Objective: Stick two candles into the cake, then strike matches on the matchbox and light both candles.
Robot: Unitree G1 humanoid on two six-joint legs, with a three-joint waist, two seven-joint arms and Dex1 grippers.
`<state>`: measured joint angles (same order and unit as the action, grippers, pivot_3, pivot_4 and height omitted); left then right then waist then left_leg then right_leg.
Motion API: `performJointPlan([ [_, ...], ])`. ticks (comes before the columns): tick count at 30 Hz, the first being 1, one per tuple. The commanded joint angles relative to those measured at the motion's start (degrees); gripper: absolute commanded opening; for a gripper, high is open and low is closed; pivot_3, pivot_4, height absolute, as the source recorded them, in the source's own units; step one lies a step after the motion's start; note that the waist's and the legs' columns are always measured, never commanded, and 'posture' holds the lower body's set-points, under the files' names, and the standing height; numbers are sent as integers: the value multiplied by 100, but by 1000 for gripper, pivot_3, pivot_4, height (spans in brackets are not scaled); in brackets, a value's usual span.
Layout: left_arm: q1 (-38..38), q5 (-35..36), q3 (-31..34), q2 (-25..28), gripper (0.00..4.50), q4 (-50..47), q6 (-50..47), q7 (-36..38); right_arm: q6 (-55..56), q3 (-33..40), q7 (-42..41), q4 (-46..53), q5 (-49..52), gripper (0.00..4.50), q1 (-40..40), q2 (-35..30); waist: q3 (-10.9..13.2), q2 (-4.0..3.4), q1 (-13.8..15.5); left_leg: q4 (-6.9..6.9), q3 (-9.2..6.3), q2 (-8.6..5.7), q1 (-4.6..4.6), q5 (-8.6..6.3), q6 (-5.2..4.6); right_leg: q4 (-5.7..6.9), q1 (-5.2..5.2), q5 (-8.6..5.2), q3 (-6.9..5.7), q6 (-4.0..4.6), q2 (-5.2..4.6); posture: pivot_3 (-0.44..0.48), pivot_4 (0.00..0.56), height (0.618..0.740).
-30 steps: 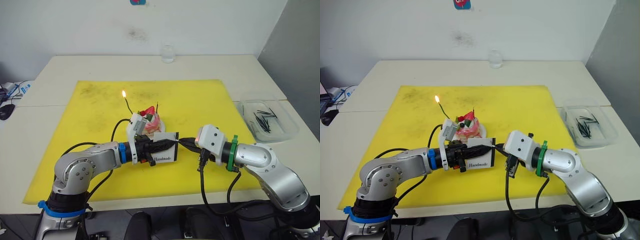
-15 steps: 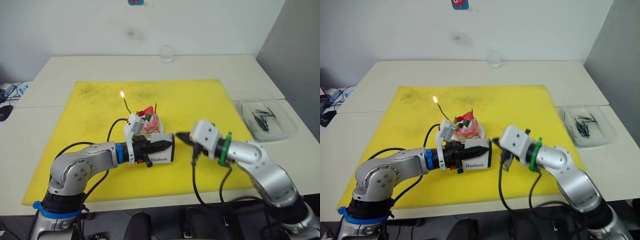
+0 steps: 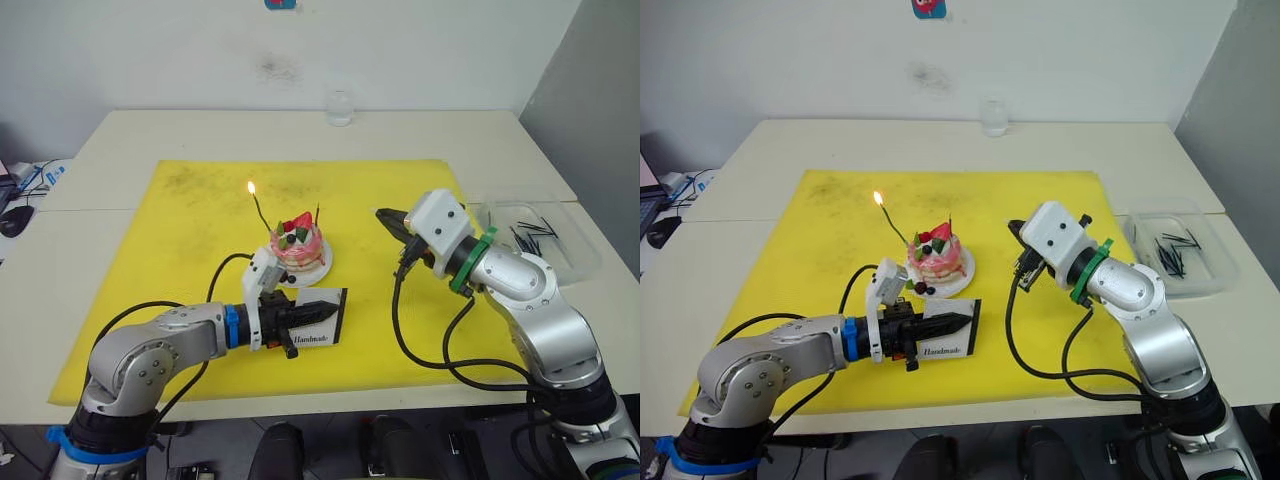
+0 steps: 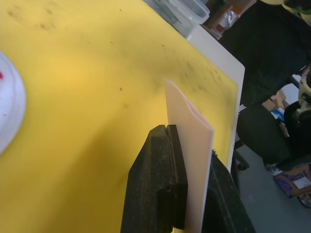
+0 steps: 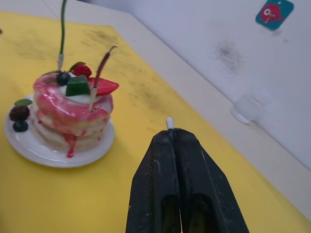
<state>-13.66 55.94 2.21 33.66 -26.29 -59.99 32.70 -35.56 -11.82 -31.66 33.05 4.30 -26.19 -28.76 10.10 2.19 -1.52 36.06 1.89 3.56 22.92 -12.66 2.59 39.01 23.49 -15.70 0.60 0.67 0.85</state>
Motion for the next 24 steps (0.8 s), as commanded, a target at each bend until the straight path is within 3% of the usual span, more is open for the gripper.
performJointPlan([
  [1,-195,3,192,-111,0,10,157,-119,165,-82,-473,412,281,29,17,-186,0,0,0,0,-1,0,1,0,0,0,0,0,-1,0,0,0,150,740],
  [24,-641,77,101,-239,0,259,57,-31,-120,-509,-1152,961,389,29,414,-968,0,1,-8,0,-1,-1,0,0,0,-1,-1,0,-1,-1,1,0,150,740],
])
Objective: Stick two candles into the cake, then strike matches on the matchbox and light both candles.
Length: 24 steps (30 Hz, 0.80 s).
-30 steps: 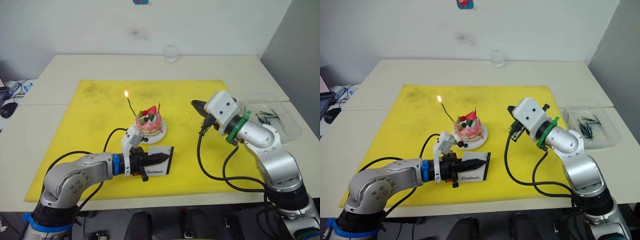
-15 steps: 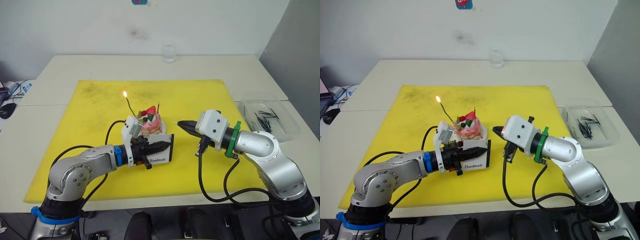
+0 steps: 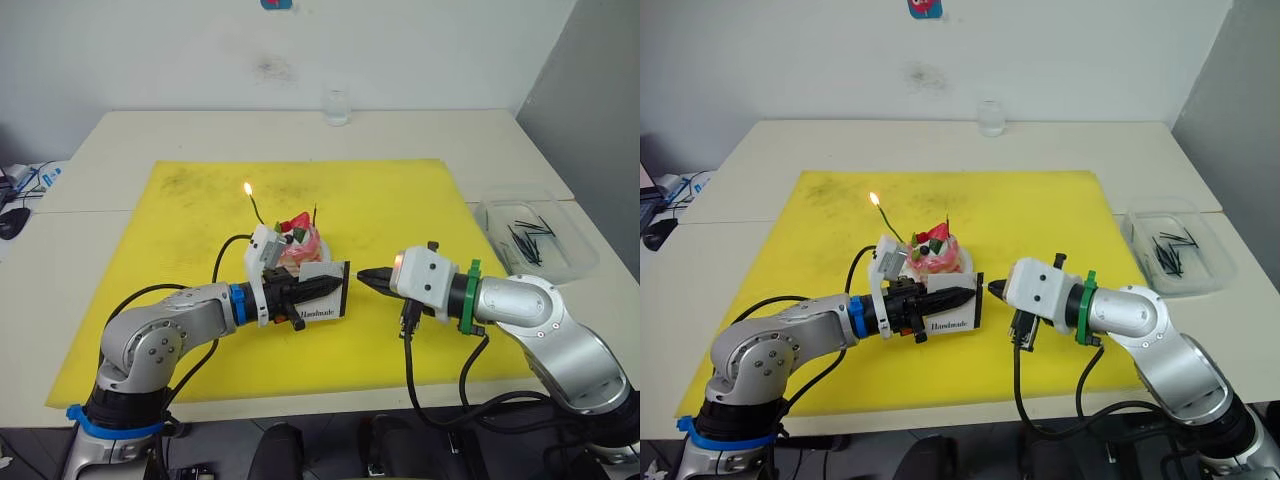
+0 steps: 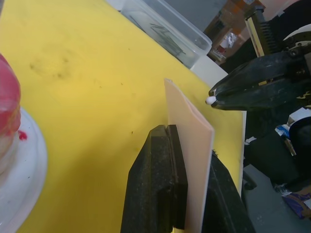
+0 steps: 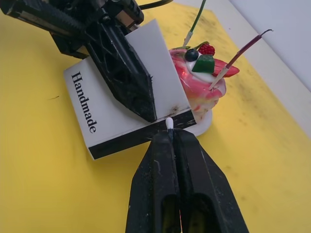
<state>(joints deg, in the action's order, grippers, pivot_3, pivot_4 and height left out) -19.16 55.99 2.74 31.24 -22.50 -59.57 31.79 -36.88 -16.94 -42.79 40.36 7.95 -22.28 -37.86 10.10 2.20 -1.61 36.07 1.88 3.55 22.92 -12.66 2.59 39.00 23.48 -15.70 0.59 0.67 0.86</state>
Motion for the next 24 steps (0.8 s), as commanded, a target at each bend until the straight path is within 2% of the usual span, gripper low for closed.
performJointPlan([
  [1,-89,79,50,5,0,-128,8,67,8,-17,-36,229,9,29,32,-59,0,0,0,0,0,0,0,0,0,0,0,0,0,0,0,0,150,740],
  [24,-58,236,37,12,0,-234,-147,138,160,-261,165,-60,-368,29,10,162,0,0,0,0,0,0,0,0,0,0,0,0,0,0,0,0,150,740],
])
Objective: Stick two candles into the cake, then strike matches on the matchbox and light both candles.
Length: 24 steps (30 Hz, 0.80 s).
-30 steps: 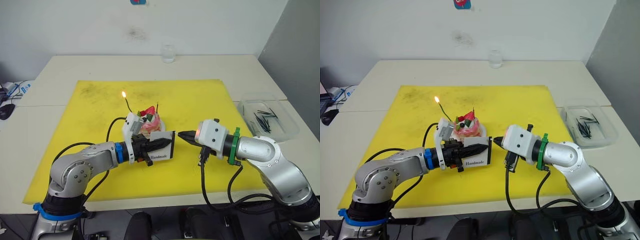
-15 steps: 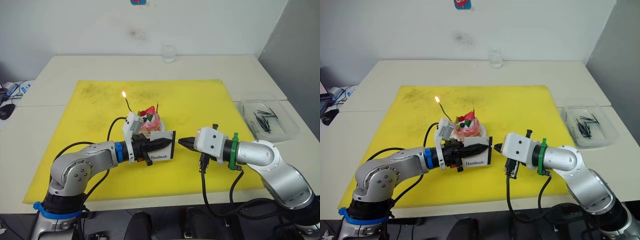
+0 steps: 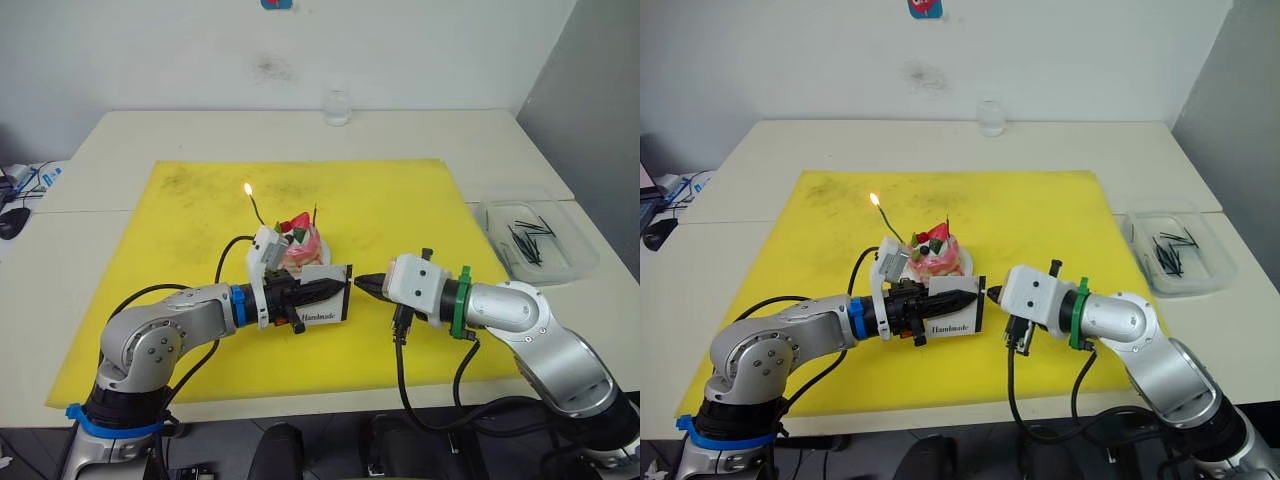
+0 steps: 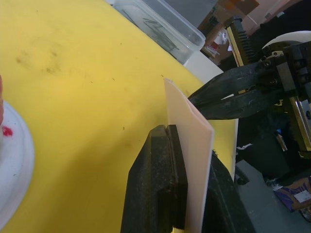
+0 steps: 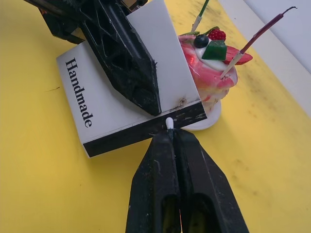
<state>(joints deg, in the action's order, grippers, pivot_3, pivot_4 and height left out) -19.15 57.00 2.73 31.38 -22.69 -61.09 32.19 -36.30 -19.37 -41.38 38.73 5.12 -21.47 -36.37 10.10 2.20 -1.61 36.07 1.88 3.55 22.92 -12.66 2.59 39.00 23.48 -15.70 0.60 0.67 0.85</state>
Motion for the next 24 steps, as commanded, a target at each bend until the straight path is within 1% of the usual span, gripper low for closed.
performJointPlan([
  [1,-61,149,34,2,0,-212,-1,103,111,-29,25,87,-96,29,-70,16,0,0,0,0,0,0,0,0,0,0,0,0,0,0,0,0,150,740],
  [12,-55,180,-23,66,0,-263,3,227,126,-102,33,6,-224,29,-53,15,0,0,0,0,0,0,0,0,0,0,0,0,-1,0,0,0,150,740],
  [15,-28,219,-133,88,0,-397,-22,349,48,-224,138,-126,-329,29,-199,167,0,0,-5,0,0,1,-1,0,0,0,0,0,0,0,0,0,150,740],
  [18,49,242,-250,151,0,-544,-48,465,-73,-200,526,-357,-538,29,-453,527,0,0,-13,0,-1,3,-2,0,0,3,1,0,0,0,2,0,150,740],
  [21,253,214,-394,294,0,-749,-26,587,210,310,1284,-651,-923,29,-832,905,0,0,-8,0,0,2,-2,0,0,4,1,0,1,1,1,0,150,740],
  [24,477,195,-294,390,0,-792,-8,549,279,858,1448,-651,-948,29,-877,849,-1,1,8,0,4,2,3,1,1,-1,2,0,7,0,-5,0,150,740],
])
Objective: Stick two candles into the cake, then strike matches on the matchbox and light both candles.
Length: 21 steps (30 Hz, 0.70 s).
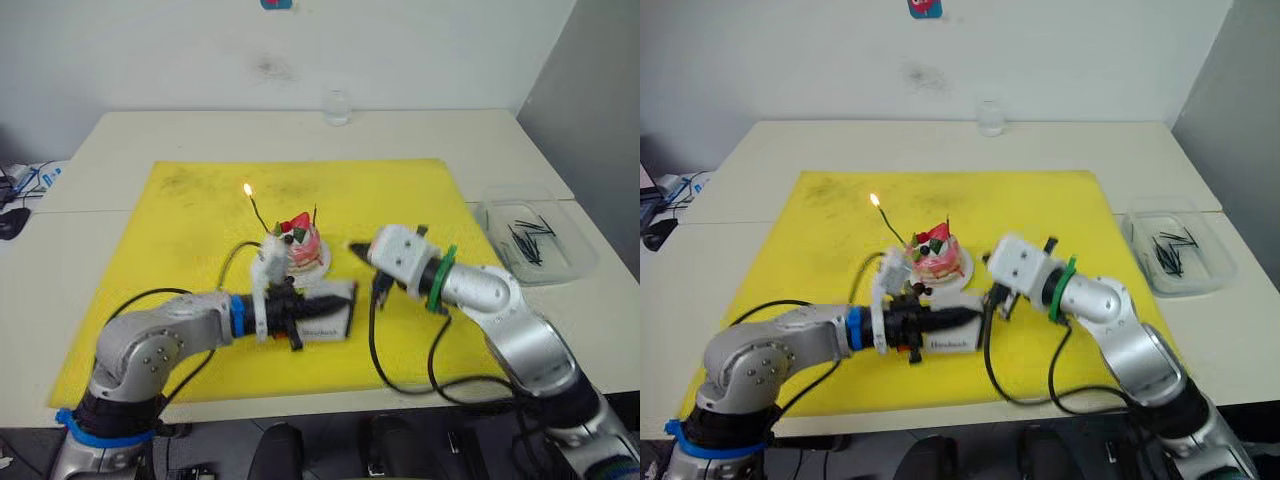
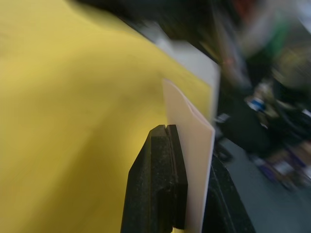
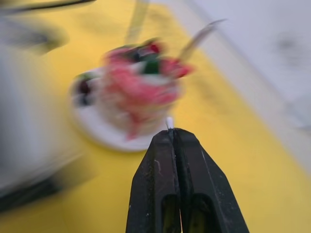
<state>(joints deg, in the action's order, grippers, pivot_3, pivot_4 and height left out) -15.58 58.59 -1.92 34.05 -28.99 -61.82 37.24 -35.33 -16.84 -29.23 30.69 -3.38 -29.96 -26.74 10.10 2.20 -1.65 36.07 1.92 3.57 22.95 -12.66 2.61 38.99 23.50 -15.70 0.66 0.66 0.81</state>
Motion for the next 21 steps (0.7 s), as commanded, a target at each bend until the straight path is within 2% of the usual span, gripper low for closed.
performJointPlan([
  [1,173,38,220,143,0,-144,73,24,155,698,197,206,-51,29,24,-145,-3,5,28,0,0,0,0,0,0,-1,-1,0,-1,0,-1,0,150,740],
  [7,217,44,370,142,0,-54,115,-88,-15,729,3,545,163,29,305,-184,-2,4,13,-1,-2,-2,-3,0,-1,1,-1,-1,-4,0,-1,0,150,740],
  [16,250,45,507,105,0,-12,148,-213,90,611,-85,423,242,29,103,43,-2,4,-7,-1,-3,0,-6,0,-1,4,-1,0,-5,1,5,0,150,740],
  [18,244,126,564,49,0,11,134,-278,52,679,-119,423,420,29,111,158,-2,4,-1,-1,-3,-1,-4,0,-1,1,-1,0,-5,1,4,0,150,740],
  [21,215,349,711,-43,0,119,37,-386,-528,1027,-342,661,1220,29,205,422,-2,4,0,-1,-2,1,-3,0,-1,0,-1,0,-4,1,3,0,150,740],
])
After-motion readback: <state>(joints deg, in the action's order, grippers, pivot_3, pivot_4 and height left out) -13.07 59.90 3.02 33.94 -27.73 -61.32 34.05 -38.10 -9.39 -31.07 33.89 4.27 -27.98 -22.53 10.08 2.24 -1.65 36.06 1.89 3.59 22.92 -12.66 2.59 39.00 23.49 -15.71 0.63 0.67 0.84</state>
